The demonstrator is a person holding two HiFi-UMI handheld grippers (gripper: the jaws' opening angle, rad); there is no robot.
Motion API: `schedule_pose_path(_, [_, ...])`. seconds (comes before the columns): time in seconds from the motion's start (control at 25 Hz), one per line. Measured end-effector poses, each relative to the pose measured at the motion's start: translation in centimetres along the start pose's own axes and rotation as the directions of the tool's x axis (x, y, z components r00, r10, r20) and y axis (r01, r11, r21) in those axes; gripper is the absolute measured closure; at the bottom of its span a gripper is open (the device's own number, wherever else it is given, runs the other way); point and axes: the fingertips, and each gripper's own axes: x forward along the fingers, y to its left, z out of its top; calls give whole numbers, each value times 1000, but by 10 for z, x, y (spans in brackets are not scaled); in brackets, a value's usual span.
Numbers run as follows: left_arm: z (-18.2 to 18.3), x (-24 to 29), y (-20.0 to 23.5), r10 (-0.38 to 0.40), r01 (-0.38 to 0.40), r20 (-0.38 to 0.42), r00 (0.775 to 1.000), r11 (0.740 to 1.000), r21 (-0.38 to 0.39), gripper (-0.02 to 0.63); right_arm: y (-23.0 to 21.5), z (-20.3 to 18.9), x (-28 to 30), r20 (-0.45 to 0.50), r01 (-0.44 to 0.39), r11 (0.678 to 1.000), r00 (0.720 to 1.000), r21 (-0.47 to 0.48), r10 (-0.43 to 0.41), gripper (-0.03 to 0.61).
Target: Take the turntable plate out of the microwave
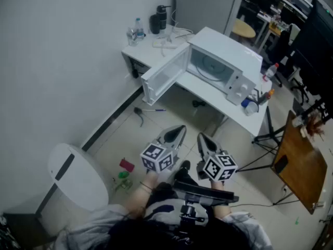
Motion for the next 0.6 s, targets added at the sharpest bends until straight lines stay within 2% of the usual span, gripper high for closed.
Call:
schedule_pose_path(0.24, [3, 43, 30, 24, -24, -3, 1000, 1000, 2, 606, -48, 14, 42, -8, 14, 999, 1000, 44, -14, 575])
schedule_pose_path(0.44, [16, 93, 63, 77, -77, 19, 997, 997, -26, 606, -96, 39, 82, -48, 19, 1000, 999, 14, -18, 574])
schedule_pose_path(0.6, [19, 142, 79, 88, -87, 16, 996, 996, -23, 606, -137, 56, 111, -69, 13, 999, 998, 32, -11, 574])
